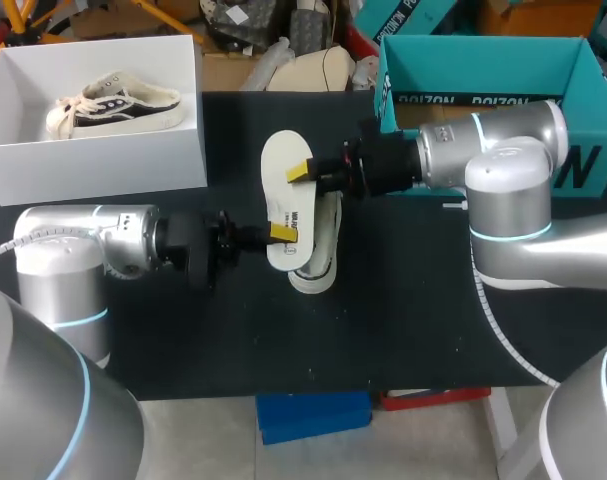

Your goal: Take the shoe out of the shoebox, open the shoe tongue, remove and reinsert the insole, then place the shoe into the shoebox

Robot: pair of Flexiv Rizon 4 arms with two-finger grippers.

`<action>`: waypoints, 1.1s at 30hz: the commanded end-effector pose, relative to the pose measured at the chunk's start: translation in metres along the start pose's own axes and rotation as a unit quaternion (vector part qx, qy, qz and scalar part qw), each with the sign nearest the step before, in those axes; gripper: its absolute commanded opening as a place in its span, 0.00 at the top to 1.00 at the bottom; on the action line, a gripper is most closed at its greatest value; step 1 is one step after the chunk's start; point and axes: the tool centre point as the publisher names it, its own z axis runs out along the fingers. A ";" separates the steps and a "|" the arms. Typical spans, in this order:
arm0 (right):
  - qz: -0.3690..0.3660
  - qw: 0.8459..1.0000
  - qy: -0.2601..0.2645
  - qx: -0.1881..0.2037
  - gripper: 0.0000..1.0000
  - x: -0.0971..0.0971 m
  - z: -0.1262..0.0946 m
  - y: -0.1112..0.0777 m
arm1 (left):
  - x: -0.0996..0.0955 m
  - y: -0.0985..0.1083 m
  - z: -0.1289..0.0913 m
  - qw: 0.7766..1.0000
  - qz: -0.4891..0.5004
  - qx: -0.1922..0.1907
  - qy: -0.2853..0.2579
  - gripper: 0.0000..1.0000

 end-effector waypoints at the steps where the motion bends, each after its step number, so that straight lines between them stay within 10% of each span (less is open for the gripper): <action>1: 0.000 1.000 0.000 -0.004 1.00 -0.003 0.003 0.001 | 0.000 -0.001 0.001 1.000 0.001 -0.002 0.002 1.00; 14: -0.003 1.000 0.006 -0.011 1.00 -0.004 0.004 0.001 | -0.001 -0.002 0.001 1.000 0.002 -0.005 0.013 1.00; 15: -0.003 1.000 0.006 -0.011 1.00 -0.004 0.004 0.001 | -0.002 -0.003 0.001 1.000 0.003 -0.008 0.019 0.11; 16: -0.003 1.000 0.006 -0.011 1.00 -0.004 0.004 0.001 | -0.004 -0.005 -0.002 1.000 0.007 -0.009 0.025 0.00; 33: -0.003 1.000 0.006 -0.011 1.00 -0.004 0.004 0.001 | -0.040 0.004 -0.060 0.943 0.068 -0.081 0.317 0.00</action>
